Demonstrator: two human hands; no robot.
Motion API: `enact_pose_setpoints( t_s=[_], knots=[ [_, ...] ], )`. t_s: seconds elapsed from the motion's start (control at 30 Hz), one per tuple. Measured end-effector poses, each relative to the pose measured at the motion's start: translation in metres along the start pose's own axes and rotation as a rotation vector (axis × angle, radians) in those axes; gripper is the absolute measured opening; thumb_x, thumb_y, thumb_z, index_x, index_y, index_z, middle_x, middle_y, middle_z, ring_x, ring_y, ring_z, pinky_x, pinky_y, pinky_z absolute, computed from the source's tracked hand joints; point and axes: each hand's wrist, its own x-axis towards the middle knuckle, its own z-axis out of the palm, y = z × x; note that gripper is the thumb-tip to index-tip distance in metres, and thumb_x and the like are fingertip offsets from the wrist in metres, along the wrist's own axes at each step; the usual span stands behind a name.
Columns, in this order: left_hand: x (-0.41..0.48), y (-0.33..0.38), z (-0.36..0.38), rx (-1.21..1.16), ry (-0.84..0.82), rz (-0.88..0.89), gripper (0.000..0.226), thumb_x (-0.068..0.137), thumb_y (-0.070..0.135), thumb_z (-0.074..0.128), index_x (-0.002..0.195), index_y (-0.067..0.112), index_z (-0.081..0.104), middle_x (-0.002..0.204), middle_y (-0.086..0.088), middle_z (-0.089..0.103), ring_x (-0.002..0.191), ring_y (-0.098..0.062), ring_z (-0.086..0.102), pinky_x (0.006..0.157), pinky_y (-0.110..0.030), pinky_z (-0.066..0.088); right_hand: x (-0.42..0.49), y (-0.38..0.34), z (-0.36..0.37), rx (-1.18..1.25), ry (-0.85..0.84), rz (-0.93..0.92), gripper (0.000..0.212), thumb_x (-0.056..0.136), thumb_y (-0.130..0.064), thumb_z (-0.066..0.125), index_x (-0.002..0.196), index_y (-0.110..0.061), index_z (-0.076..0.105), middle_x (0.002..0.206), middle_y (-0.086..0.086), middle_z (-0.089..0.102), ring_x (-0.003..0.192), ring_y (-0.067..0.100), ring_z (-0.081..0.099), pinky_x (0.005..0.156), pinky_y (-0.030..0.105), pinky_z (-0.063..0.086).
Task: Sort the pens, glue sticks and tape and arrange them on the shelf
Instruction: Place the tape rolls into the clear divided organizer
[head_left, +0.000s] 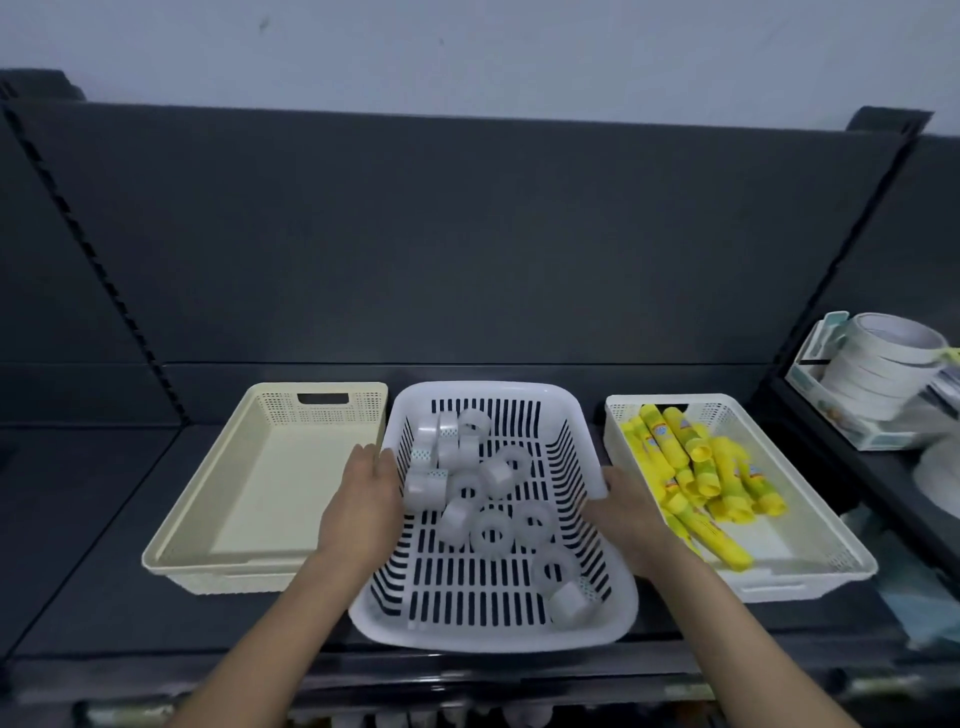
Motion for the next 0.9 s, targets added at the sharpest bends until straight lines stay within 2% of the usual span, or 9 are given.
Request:
enact_pose_setpoints(
  t_s=[0.13, 0.23, 0.3, 0.37, 0.47, 0.53, 0.63, 0.77, 0.9],
  knots=[
    [-0.002, 0.005, -0.009, -0.112, 0.013, -0.02, 0.041, 0.084, 0.0, 0.048, 0.124, 0.009, 0.044, 0.114, -0.006, 0.047, 0.1, -0.024, 0.05, 0.069, -0.031, 0.045, 0.0, -0.003, -0.014, 0.066, -0.004, -0.016, 0.013, 0.082, 0.003, 0.058, 0.081, -0.009, 0.063, 0.075, 0.005, 0.067, 0.063, 0.014, 0.064, 0.043, 0.018, 0.048],
    [-0.007, 0.02, -0.026, -0.387, 0.014, -0.111, 0.023, 0.09, 0.002, 0.048, 0.108, 0.016, 0.046, 0.091, 0.005, 0.052, 0.087, -0.02, 0.054, 0.06, -0.019, 0.036, 0.002, -0.003, -0.03, 0.095, -0.012, -0.054, 0.018, 0.084, 0.002, 0.058, 0.089, -0.015, 0.062, 0.083, 0.002, 0.069, 0.067, 0.011, 0.065, 0.043, 0.015, 0.047],
    [-0.009, 0.029, -0.037, -0.5, 0.008, -0.202, 0.019, 0.094, 0.009, 0.048, 0.105, 0.023, 0.042, 0.082, 0.017, 0.049, 0.075, -0.006, 0.053, 0.056, -0.014, 0.034, 0.003, -0.005, -0.038, 0.111, -0.011, -0.069, 0.026, 0.085, 0.005, 0.056, 0.087, -0.02, 0.06, 0.08, -0.002, 0.067, 0.067, 0.011, 0.064, 0.043, 0.015, 0.047],
    [-0.011, 0.036, -0.045, -0.544, 0.012, -0.244, 0.014, 0.094, 0.013, 0.05, 0.104, 0.022, 0.047, 0.083, 0.015, 0.054, 0.073, -0.001, 0.052, 0.056, -0.017, 0.037, 0.005, -0.009, -0.042, 0.123, -0.019, -0.089, 0.029, 0.084, 0.007, 0.056, 0.083, -0.022, 0.059, 0.078, -0.002, 0.066, 0.064, 0.01, 0.064, 0.043, 0.016, 0.048],
    [-0.016, 0.043, -0.055, -0.601, 0.02, -0.314, 0.02, 0.089, 0.006, 0.051, 0.103, 0.02, 0.048, 0.088, 0.004, 0.059, 0.077, -0.013, 0.059, 0.063, -0.031, 0.051, 0.008, -0.018, -0.045, 0.114, -0.027, -0.119, 0.023, 0.083, 0.006, 0.057, 0.089, -0.016, 0.06, 0.08, -0.001, 0.066, 0.066, 0.011, 0.063, 0.042, 0.015, 0.046],
    [-0.022, 0.045, -0.063, -0.631, 0.055, -0.352, 0.026, 0.088, 0.001, 0.05, 0.1, 0.023, 0.046, 0.088, 0.003, 0.06, 0.08, -0.018, 0.061, 0.068, -0.039, 0.055, 0.009, -0.025, -0.045, 0.072, -0.04, -0.144, 0.025, 0.083, 0.005, 0.056, 0.098, -0.014, 0.06, 0.085, 0.0, 0.066, 0.072, 0.012, 0.063, 0.048, 0.017, 0.049],
    [-0.033, 0.041, -0.075, -0.625, 0.131, -0.375, 0.027, 0.088, -0.001, 0.051, 0.101, 0.022, 0.047, 0.087, -0.001, 0.06, 0.078, -0.02, 0.061, 0.06, -0.032, 0.051, 0.007, -0.041, -0.041, -0.018, -0.044, -0.215, 0.029, 0.08, 0.001, 0.055, 0.104, -0.015, 0.061, 0.093, 0.001, 0.067, 0.082, 0.015, 0.064, 0.063, 0.03, 0.053],
    [-0.054, 0.025, -0.096, -0.622, 0.189, -0.415, 0.024, 0.087, -0.003, 0.052, 0.102, 0.016, 0.052, 0.084, -0.007, 0.06, 0.07, -0.021, 0.061, 0.052, -0.027, 0.046, -0.009, -0.068, -0.03, -0.079, -0.106, -0.282, 0.023, 0.082, 0.001, 0.052, 0.097, -0.015, 0.06, 0.089, 0.001, 0.065, 0.08, 0.018, 0.063, 0.063, 0.031, 0.05],
    [-0.081, -0.004, -0.128, -0.617, 0.255, -0.452, 0.03, 0.084, -0.003, 0.052, 0.105, 0.017, 0.057, 0.088, 0.0, 0.063, 0.075, -0.013, 0.061, 0.053, -0.022, 0.042, -0.036, -0.1, 0.001, -0.114, -0.166, -0.344, 0.018, 0.081, 0.001, 0.05, 0.089, -0.01, 0.061, 0.084, 0.008, 0.067, 0.079, 0.027, 0.065, 0.064, 0.037, 0.053]
  ],
)
